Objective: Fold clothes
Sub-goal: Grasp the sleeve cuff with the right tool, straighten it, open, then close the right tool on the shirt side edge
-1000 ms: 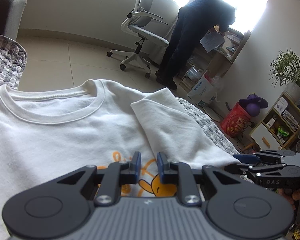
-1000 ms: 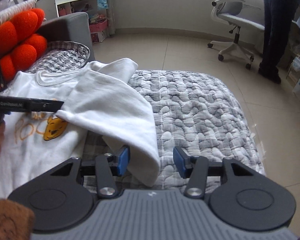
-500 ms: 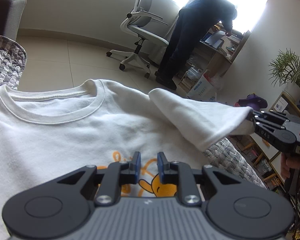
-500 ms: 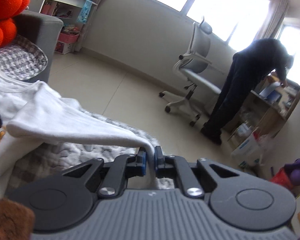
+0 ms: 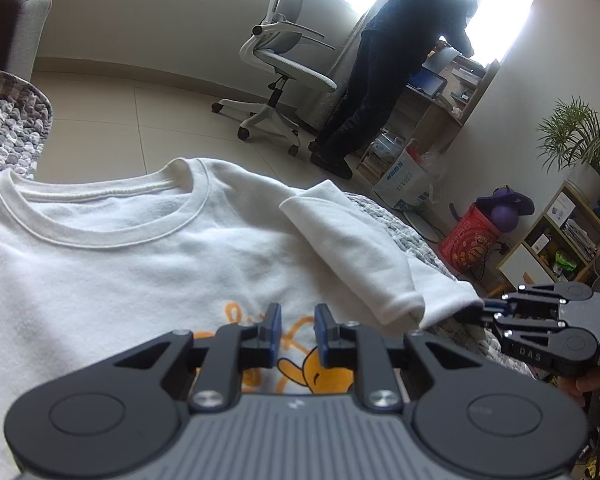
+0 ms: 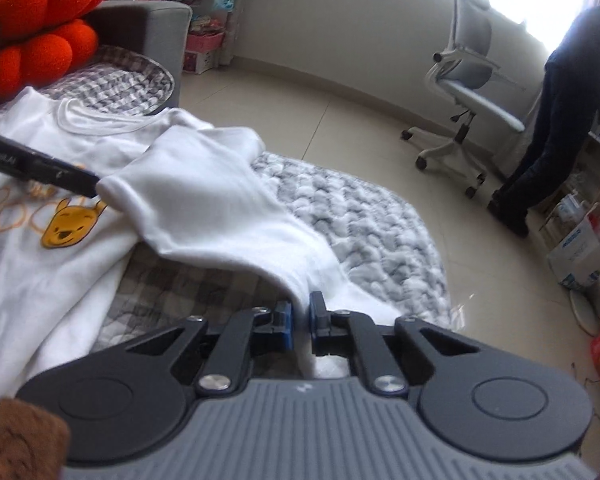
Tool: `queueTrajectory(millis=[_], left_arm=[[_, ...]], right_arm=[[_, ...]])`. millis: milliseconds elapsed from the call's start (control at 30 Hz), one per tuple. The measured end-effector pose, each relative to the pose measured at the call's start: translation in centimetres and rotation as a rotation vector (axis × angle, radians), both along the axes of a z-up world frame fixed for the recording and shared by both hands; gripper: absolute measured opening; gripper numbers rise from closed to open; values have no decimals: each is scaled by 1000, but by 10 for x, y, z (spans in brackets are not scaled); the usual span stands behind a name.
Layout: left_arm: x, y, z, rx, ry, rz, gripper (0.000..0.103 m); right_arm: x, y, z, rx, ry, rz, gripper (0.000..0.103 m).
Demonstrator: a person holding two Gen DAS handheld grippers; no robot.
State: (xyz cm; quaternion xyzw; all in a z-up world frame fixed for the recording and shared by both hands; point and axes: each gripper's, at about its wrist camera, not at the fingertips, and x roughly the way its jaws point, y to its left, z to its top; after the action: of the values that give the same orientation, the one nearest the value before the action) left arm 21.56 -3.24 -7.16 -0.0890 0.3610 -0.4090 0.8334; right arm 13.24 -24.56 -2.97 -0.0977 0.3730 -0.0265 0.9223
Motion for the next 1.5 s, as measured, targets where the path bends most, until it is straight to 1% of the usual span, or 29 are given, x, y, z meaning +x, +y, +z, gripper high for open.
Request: queueTrajectory(millis=[33, 67, 133, 167, 200, 233, 333, 400, 567, 633, 700, 800, 900, 933, 967, 1000, 1033, 1067, 1100, 1167, 1300, 1400, 1500], left_arm=[[0, 0, 0, 1, 0, 0, 19], [0, 0, 0, 1, 0, -1, 19], [0, -1, 0, 1, 0, -1, 19], [0, -1, 0, 1, 0, -2, 19], [0, 0, 0, 1, 0, -2, 19], [0, 0, 0, 1, 0, -2, 19], [-1, -1, 0, 2, -1, -2, 19], [-1, -1, 0, 3, -2, -3, 19], [-1, -1, 0, 4, -3, -3, 19], [-1, -2, 0, 4, -3, -3, 19], [-1, -2, 0, 4, -3, -2, 19], [-1, -2, 0, 5, -4, -3, 19], [-1, -2, 0, 6, -4, -3, 19], [-1, -2, 0, 6, -4, -3, 19], [-1, -2, 0, 6, -4, -3, 19], [-1, -2, 0, 6, -4, -3, 19], [-1, -2, 0, 6, -4, -3, 19], [-1, -2, 0, 6, -4, -4, 19], [-1, -2, 0, 5, -4, -4, 19], [-2, -1, 0, 5, -4, -4, 19], [-1, -1, 0, 4, -3, -4, 19], [-1, -2, 0, 4, -3, -4, 19], [-1, -1, 0, 5, -4, -5, 19]], right_arm=[[0, -1, 1, 29, 15, -1, 15], [-1, -2, 2, 64, 32, -3, 21], [-5, -3, 4, 152, 59, -20, 21], [-9, -3, 6, 195, 63, -30, 27], [-13, -4, 9, 235, 61, -38, 36], [-16, -6, 13, 268, 56, -48, 39], [-24, -15, 21, 348, 36, -88, 40], [-26, -23, 24, 368, 20, -135, 43], [-25, -47, 19, 362, -6, -273, 45], [-21, -54, 13, 347, -2, -315, 45], [-17, -58, 6, 337, 2, -331, 45], [-11, -59, -1, 322, -5, -327, 44], [-5, -54, -7, 278, -22, -314, 44], [-4, -51, -9, 254, -32, -307, 42], [-3, -47, -9, 227, -42, -297, 38], [-3, -44, -9, 209, -50, -286, 23], [-3, -42, -8, 194, -55, -277, 17], [-3, -41, -7, 173, -63, -274, 13], [-3, -40, -5, 147, -72, -274, 11], [-2, -41, -2, 75, -94, -282, 10], [5, -58, 5, -51, -135, -336, 9], [16, -81, 6, -125, -146, -389, 9], [30, -111, -1, -194, -135, -454, 9]])
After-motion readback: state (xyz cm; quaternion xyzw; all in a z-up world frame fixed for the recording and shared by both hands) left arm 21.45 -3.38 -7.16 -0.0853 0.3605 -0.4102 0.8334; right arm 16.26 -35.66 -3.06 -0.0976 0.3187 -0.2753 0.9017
